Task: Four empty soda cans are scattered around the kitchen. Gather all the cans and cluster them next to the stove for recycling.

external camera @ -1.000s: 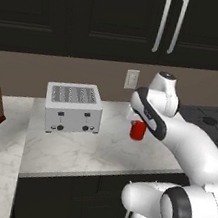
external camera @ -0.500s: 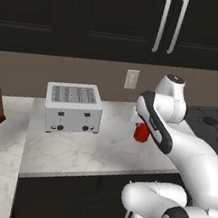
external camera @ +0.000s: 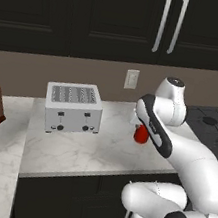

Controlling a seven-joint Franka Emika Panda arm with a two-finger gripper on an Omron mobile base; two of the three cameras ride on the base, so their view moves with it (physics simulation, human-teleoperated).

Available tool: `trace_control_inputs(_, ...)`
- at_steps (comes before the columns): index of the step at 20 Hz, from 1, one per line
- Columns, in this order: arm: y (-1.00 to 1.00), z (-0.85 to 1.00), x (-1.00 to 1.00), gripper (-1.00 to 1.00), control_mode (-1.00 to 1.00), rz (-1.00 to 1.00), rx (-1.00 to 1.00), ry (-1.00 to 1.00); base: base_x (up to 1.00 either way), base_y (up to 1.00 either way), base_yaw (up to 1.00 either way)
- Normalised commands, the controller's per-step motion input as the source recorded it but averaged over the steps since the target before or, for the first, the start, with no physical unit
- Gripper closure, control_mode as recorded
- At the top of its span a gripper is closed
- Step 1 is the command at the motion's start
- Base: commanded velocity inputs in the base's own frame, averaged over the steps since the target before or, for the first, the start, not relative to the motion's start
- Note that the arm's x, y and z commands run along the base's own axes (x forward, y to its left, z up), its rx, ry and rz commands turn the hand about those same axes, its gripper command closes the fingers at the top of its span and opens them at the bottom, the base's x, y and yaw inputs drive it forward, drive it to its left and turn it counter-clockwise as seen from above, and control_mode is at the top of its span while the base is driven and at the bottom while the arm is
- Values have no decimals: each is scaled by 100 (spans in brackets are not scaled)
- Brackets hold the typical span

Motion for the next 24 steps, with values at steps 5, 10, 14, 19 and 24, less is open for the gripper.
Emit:
trace_control_inputs(5,0,0,0,100,100,0,0,0,-37,-12,-7)
trace_control_inputs(10,0,0,0,100,100,0,0,0,-40,-13,-10)
trace_control_inputs(14,0,0,0,100,100,0,0,0,-22,-20,-16)
trace_control_inputs(19,0,0,0,100,100,0,0,0,3,-45,-9)
trace_control_inputs(24,0,0,0,100,100,0,0,0,5,-61,-1)
